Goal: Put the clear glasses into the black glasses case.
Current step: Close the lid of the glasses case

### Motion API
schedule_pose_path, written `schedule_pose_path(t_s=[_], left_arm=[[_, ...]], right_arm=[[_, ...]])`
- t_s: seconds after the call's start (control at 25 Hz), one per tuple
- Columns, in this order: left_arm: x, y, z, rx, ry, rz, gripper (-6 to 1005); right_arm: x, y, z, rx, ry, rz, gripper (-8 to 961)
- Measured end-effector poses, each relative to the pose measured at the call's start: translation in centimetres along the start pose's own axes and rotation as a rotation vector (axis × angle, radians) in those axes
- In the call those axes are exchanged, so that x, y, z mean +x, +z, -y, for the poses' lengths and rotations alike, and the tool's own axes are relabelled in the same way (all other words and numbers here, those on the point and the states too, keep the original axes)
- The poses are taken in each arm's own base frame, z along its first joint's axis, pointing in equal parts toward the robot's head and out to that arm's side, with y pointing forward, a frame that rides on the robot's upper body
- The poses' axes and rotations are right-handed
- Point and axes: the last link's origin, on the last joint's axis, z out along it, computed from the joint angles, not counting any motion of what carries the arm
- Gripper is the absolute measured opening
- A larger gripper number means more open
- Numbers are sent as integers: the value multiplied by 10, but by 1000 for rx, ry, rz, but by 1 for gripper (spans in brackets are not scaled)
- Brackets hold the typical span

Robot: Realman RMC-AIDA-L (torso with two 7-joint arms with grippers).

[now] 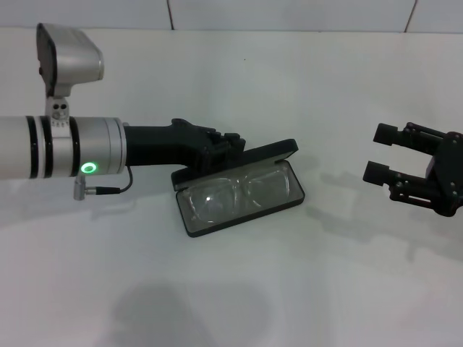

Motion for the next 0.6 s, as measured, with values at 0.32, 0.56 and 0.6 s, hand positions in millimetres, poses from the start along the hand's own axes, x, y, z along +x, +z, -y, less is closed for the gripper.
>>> schedule_pose_path(t_s=[0.32,0.56,0.6], left_arm=[[10,1,1,8,1,-54,113],[14,2,2,7,15,-50,113],[14,2,2,8,17,-49,113]], right_arm=[[2,3,-1,-13,5,-22,708],[1,5,5,-46,29,-139,707],[-2,6,7,-51,23,-160,706]])
